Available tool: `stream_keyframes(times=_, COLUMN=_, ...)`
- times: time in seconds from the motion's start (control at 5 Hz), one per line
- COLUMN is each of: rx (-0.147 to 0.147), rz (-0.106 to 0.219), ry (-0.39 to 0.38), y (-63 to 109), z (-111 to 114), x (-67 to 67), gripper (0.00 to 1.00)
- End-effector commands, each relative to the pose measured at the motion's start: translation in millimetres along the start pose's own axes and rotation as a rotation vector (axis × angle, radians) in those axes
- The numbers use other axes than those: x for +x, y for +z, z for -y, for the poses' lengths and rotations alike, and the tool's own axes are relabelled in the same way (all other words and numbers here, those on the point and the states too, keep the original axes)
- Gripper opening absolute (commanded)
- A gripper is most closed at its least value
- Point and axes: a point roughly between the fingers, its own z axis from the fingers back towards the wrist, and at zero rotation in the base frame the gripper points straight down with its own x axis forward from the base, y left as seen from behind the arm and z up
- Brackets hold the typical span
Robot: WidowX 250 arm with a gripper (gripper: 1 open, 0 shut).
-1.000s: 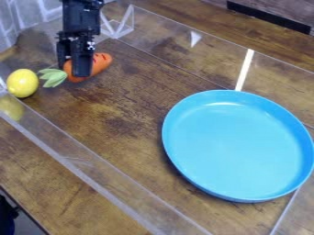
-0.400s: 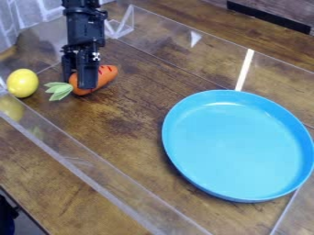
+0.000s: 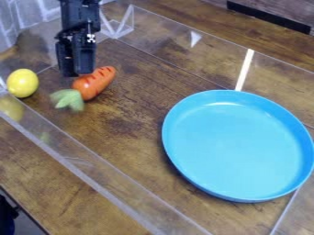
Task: Remove the carrot from the blue tray and put it on the table
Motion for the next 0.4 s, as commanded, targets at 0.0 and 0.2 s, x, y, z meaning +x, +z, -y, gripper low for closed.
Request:
stream_keyframes(times=0.0, rx=0.091, rz=0.067, ry=-0.06, y=37.4, z=7.0, x=-9.3, gripper=1.0)
stream_keyframes(times=0.2, rx=0.11, rz=0.042, ry=-0.092, y=39.9, z=-1.8, x=-11.8, gripper=1.0)
